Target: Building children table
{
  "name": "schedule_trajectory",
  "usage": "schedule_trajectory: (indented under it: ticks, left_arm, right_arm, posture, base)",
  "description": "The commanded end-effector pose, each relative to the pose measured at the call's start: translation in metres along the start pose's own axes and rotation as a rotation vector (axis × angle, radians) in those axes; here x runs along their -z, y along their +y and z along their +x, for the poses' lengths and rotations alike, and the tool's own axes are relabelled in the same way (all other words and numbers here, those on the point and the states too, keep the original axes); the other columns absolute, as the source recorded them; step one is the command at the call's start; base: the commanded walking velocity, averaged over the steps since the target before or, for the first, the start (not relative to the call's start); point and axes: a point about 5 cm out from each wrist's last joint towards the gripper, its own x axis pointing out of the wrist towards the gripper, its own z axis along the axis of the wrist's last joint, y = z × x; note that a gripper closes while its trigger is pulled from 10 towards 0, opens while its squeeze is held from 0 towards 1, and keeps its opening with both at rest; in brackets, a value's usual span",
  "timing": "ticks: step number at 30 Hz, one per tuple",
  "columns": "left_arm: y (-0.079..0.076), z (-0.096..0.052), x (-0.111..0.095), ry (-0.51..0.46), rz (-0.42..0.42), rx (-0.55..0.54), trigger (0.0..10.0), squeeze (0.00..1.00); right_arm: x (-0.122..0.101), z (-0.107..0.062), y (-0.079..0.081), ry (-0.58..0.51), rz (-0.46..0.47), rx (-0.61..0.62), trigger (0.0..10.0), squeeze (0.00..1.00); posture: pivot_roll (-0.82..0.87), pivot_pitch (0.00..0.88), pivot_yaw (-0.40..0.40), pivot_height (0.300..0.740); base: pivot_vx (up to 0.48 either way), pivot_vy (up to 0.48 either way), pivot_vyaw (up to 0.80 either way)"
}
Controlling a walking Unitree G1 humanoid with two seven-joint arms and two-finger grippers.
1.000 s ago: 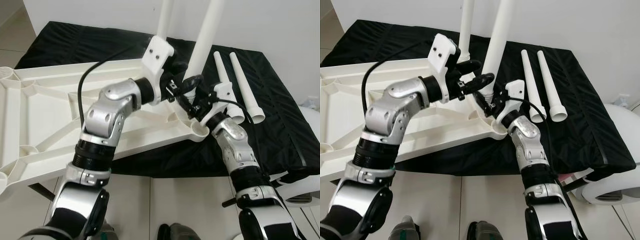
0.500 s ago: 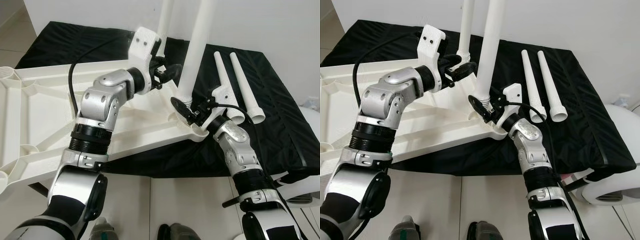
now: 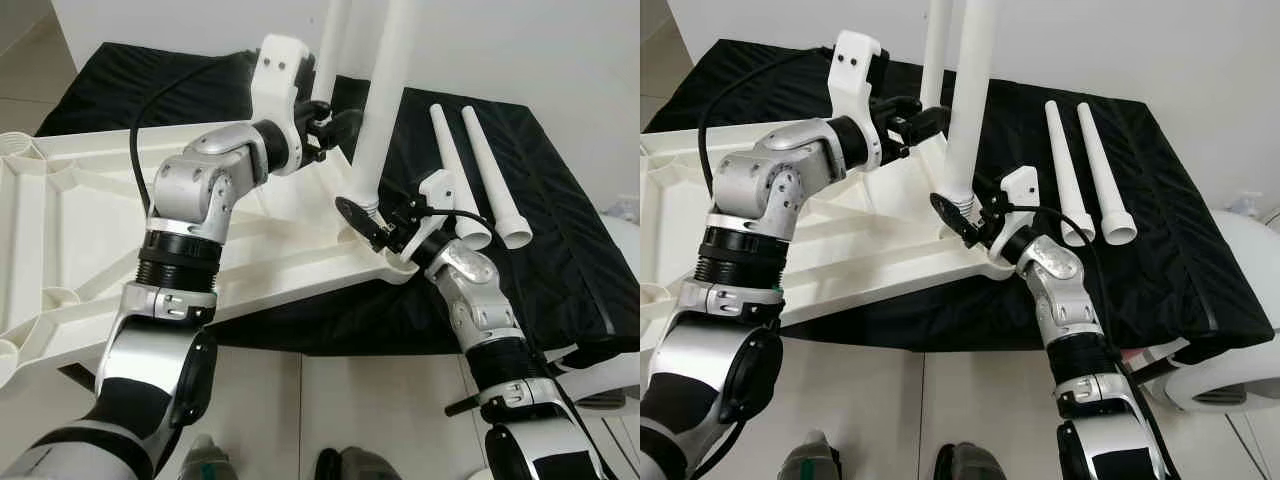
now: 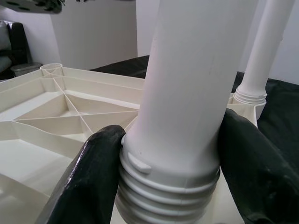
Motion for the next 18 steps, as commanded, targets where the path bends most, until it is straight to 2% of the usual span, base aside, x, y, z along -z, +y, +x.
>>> schedule_trajectory:
  ticks: [1,3,4,13,14,15,16,18]
  left_arm:
    - [-0.014,0.000,0.003,0.013,0.009,0.176,10.0,0.00]
    - [-0.016,-0.004,0.007,0.021,0.004,0.217,10.0,0.00]
    - [-0.018,-0.006,0.007,0.020,0.002,0.231,10.0,1.00]
    - [-0.034,-0.003,0.005,0.016,0.024,0.304,10.0,1.00]
    - [-0.036,-0.001,0.004,0.014,0.023,0.311,10.0,0.87]
    - [-0.036,-0.001,0.004,0.014,0.023,0.311,10.0,0.87]
    - [-0.040,0.001,0.001,0.002,0.004,0.335,10.0,0.00]
    - [-0.042,0.001,0.000,-0.005,-0.006,0.346,10.0,0.00]
  right_arm:
    - [-0.002,-0.002,-0.007,0.002,-0.015,0.027,10.0,0.00]
    - [-0.001,-0.003,-0.009,0.001,-0.012,0.046,10.0,0.00]
    - [-0.001,-0.003,-0.009,0.000,-0.010,0.050,10.0,0.00]
    - [0.000,-0.002,-0.006,0.008,-0.011,0.026,10.0,0.00]
    - [0.000,-0.001,-0.005,0.009,-0.013,0.017,10.0,0.00]
    - [0.000,-0.001,-0.005,0.009,-0.013,0.017,10.0,0.00]
    - [0.001,0.000,-0.004,0.013,-0.016,0.002,10.0,0.00]
    - [0.001,0.000,-0.003,0.015,-0.017,-0.003,10.0,0.00]
  posture:
    - [0.06,0.014,-0.104,0.740]
    - [0.06,0.009,-0.102,0.740]
    - [0.06,0.009,-0.102,0.740]
    - [0.06,0.002,-0.104,0.740]
    - [0.06,0.001,-0.104,0.740]
    - [0.06,0.001,-0.104,0.740]
    - [0.06,0.000,-0.105,0.740]
    - [0.06,0.000,-0.105,0.740]
  base:
    - [0.000,0.000,0.00]
    - [0.000,0.000,0.00]
    - [0.000,0.000,0.00]
    - [0.000,0.000,0.00]
    - [0.000,0.000,0.00]
    - [0.000,0.000,0.00]
    - [0.000,0.000,0.00]
    - [0.000,0.000,0.00]
